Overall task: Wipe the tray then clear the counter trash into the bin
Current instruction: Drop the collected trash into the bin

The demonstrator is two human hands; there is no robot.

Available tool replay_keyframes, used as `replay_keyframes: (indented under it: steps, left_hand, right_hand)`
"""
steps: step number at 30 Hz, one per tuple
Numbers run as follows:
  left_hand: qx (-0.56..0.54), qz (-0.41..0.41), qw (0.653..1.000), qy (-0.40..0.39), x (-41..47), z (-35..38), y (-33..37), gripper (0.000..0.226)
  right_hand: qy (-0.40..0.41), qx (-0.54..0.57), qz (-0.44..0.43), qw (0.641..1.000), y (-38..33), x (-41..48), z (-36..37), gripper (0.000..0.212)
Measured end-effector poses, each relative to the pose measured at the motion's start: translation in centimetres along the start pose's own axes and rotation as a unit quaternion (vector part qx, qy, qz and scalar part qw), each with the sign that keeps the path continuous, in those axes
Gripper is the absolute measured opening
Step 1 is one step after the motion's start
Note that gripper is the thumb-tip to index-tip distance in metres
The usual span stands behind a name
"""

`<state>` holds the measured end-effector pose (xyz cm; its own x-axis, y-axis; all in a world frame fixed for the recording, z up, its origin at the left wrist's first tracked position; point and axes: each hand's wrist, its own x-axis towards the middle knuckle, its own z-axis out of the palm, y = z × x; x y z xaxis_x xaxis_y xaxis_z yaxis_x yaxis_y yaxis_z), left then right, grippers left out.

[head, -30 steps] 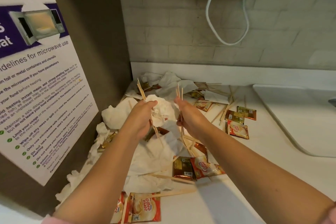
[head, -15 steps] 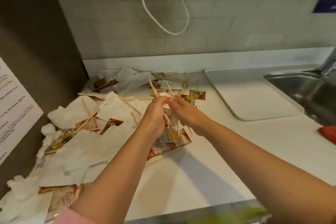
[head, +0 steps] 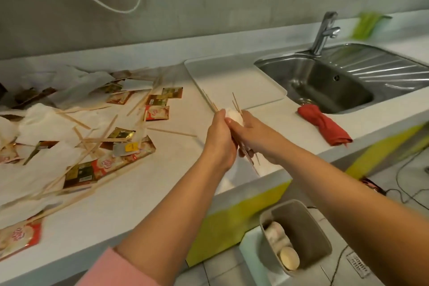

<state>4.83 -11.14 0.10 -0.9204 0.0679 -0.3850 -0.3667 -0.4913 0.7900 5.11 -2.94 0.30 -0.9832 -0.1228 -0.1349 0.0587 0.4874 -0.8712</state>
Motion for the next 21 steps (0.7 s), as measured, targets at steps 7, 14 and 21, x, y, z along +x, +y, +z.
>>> replay_keyframes:
  steps: [7, 14, 21]
  left_hand:
    - [-0.035, -0.016, 0.998, -0.053, -1.5, 6.1, -8.0, 0.022]
    - [0.051, -0.040, 0.993, -0.101, -4.4, 9.8, -16.1, 0.033]
    - [0.086, -0.202, 0.973, -0.066, -5.1, 8.3, -25.0, 0.035]
  right_hand:
    - [0.080, -0.030, -0.033, 0.996, 7.9, -4.9, -5.6, 0.038]
    - [0.074, 0.044, -0.002, 0.996, 16.4, -10.9, -8.6, 0.049]
    - [0.019, 0.031, 0.135, 0.990, 23.3, -15.9, -7.9, 0.037]
